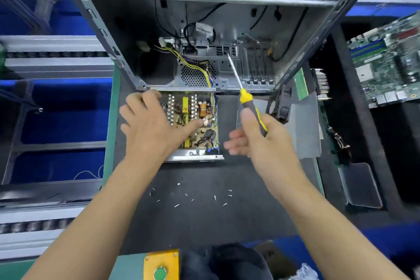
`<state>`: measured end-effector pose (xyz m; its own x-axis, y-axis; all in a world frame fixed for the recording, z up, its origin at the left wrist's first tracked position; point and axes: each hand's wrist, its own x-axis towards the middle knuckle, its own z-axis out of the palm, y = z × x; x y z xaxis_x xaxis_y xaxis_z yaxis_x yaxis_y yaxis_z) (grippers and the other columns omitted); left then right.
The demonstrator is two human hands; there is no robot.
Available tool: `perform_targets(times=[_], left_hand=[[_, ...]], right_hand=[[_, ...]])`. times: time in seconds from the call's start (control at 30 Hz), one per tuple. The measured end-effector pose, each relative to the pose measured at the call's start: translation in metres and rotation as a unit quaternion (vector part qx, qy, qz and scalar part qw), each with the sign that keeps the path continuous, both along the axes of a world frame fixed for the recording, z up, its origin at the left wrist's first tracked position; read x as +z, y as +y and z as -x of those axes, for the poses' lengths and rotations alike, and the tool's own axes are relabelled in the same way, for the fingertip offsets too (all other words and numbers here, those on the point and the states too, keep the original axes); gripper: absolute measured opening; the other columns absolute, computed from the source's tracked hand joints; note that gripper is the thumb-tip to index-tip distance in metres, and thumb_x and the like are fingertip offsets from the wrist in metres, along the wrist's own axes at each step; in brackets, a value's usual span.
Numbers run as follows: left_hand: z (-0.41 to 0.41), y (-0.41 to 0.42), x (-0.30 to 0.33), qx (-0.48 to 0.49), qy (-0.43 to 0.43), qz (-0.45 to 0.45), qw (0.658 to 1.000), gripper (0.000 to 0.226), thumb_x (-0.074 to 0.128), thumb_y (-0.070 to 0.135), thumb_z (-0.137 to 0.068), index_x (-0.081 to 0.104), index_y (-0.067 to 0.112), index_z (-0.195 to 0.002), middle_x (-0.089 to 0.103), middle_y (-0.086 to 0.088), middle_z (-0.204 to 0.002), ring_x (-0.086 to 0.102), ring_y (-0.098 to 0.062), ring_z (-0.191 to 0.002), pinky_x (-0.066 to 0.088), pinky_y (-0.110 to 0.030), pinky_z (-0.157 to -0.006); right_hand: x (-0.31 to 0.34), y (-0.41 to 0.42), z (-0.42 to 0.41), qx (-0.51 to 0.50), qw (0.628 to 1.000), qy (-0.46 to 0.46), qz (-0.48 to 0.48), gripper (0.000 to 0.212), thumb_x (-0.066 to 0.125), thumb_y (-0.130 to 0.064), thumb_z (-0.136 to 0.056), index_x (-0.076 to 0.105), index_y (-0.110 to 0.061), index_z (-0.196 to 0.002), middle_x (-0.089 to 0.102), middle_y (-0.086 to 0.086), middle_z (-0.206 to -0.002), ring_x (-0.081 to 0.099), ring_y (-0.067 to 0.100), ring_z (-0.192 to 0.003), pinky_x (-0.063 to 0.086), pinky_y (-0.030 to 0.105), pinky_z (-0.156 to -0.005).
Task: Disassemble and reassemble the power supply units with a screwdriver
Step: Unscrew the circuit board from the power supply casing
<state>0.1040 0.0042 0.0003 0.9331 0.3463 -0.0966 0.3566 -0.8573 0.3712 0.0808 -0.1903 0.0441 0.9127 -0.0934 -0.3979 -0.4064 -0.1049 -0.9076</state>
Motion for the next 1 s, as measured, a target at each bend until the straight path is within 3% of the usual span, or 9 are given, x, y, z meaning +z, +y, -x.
perform_targets(times=[0.07, 0.13, 0.2, 0.3, 0.4, 0.53, 0.77, 0.87, 1.0], left_hand=[[0.0, 0.002, -0.003, 0.016, 0.036, 0.068, 0.997, 0.106, 0.065, 0.085, -0.056, 0.03, 0.02, -0.131, 0.038, -0.008, -0.132, 0.038, -0.034, -0.12, 0.039, -0.049, -0.094], [-0.003, 0.017, -0.007, 0.063, 0.05, 0.2, 0.976, 0.083, 0.069, 0.074, -0.07, 0.028, 0.026, -0.123, 0.05, -0.005, -0.125, 0.049, -0.03, -0.114, 0.041, -0.041, -0.09], [-0.005, 0.04, -0.008, 0.139, 0.05, 0.33, 0.933, 0.054, 0.062, 0.06, -0.087, 0.038, 0.023, -0.118, 0.063, -0.002, -0.113, 0.062, -0.025, -0.105, 0.048, -0.035, -0.083], [0.0, 0.068, -0.016, 0.203, 0.047, 0.426, 0.88, 0.029, 0.05, 0.031, -0.104, 0.057, 0.01, -0.122, 0.07, -0.012, -0.113, 0.07, -0.021, -0.099, 0.057, -0.035, -0.084], [0.009, 0.076, -0.024, 0.181, 0.05, 0.452, 0.872, 0.024, 0.044, 0.014, -0.106, 0.06, 0.009, -0.122, 0.071, -0.011, -0.112, 0.07, -0.019, -0.101, 0.057, -0.029, -0.085], [0.017, 0.075, -0.029, 0.175, 0.051, 0.506, 0.843, 0.023, 0.047, 0.003, -0.102, 0.063, 0.009, -0.117, 0.073, -0.009, -0.108, 0.073, -0.016, -0.097, 0.058, -0.023, -0.08], [0.024, 0.076, -0.041, 0.163, 0.028, 0.544, 0.822, 0.024, 0.051, -0.003, -0.1, 0.065, 0.016, -0.108, 0.076, -0.004, -0.105, 0.073, -0.013, -0.098, 0.058, -0.022, -0.082], [0.027, 0.076, -0.045, 0.141, 0.024, 0.544, 0.826, 0.025, 0.056, -0.001, -0.099, 0.066, 0.018, -0.11, 0.077, 0.006, -0.098, 0.072, -0.01, -0.099, 0.056, -0.019, -0.081], [0.03, 0.079, -0.045, 0.081, 0.026, 0.493, 0.866, 0.031, 0.063, 0.003, -0.096, 0.069, 0.03, -0.11, 0.075, 0.01, -0.108, 0.069, -0.006, -0.106, 0.054, -0.03, -0.098]], right_hand=[[-0.008, 0.021, -0.002, 0.009, 0.999, -0.025, 0.038, 0.039, 0.054, -0.056, -0.09, 0.059, -0.017, -0.088, 0.073, -0.005, -0.079, 0.071, 0.015, -0.074, 0.057, 0.032, -0.071], [-0.015, 0.03, -0.007, 0.037, 0.993, -0.031, 0.108, 0.036, 0.053, -0.054, -0.091, 0.055, -0.018, -0.088, 0.066, -0.007, -0.071, 0.061, 0.007, -0.064, 0.048, 0.019, -0.059], [-0.02, 0.032, -0.018, 0.075, 0.981, -0.033, 0.175, 0.021, 0.059, -0.042, -0.093, 0.052, -0.023, -0.09, 0.06, -0.012, -0.067, 0.055, 0.006, -0.06, 0.04, 0.019, -0.05], [-0.02, 0.038, -0.036, 0.128, 0.969, -0.034, 0.21, 0.035, 0.073, -0.044, -0.084, 0.048, -0.023, -0.094, 0.064, -0.007, -0.087, 0.062, 0.009, -0.075, 0.046, 0.021, -0.056], [-0.017, 0.05, -0.044, 0.201, 0.933, -0.054, 0.294, 0.048, 0.079, -0.046, -0.078, 0.043, -0.019, -0.094, 0.054, -0.002, -0.08, 0.053, 0.016, -0.07, 0.037, 0.03, -0.051], [-0.02, 0.059, -0.048, 0.202, 0.916, -0.044, 0.343, 0.048, 0.08, -0.044, -0.078, 0.044, -0.016, -0.094, 0.061, 0.004, -0.088, 0.058, 0.029, -0.086, 0.047, 0.038, -0.067], [-0.018, 0.07, -0.047, 0.21, 0.897, -0.035, 0.387, 0.056, 0.082, -0.05, -0.073, 0.044, -0.013, -0.093, 0.059, 0.005, -0.08, 0.054, 0.026, -0.079, 0.043, 0.036, -0.057], [-0.02, 0.074, -0.046, 0.186, 0.903, -0.046, 0.385, 0.04, 0.078, -0.034, -0.081, 0.049, -0.012, -0.097, 0.067, 0.009, -0.087, 0.06, 0.03, -0.087, 0.054, 0.041, -0.07], [-0.023, 0.078, -0.04, 0.184, 0.894, -0.08, 0.399, 0.03, 0.072, -0.025, -0.084, 0.054, -0.011, -0.103, 0.066, 0.009, -0.085, 0.061, 0.032, -0.087, 0.054, 0.041, -0.072]])
